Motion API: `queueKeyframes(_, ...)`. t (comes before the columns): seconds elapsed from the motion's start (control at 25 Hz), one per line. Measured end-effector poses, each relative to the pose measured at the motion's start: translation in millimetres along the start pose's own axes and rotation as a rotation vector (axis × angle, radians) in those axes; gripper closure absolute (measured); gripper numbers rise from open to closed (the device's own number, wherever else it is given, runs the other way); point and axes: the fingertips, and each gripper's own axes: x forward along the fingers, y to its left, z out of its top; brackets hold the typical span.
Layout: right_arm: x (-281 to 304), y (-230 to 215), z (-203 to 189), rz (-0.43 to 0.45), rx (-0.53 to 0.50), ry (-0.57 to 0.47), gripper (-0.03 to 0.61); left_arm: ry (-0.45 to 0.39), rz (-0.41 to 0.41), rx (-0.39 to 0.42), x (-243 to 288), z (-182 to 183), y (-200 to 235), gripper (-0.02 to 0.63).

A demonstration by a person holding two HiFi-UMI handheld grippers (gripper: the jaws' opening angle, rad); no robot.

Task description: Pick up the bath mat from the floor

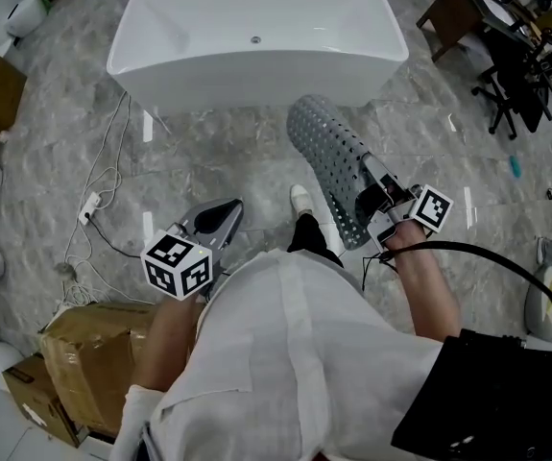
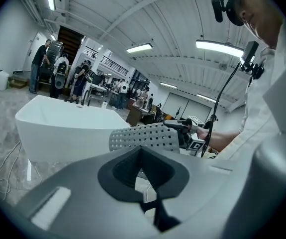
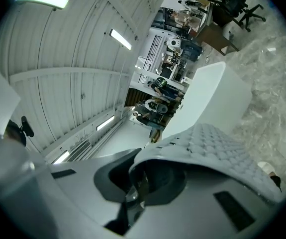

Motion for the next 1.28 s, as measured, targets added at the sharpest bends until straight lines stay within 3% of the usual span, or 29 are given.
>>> queueKeyframes(1.28, -10, 8, -4, 0.014, 0.001, -0.013, 0.563, -0.027, 0.033, -0.016, -21, -9, -6, 0.607)
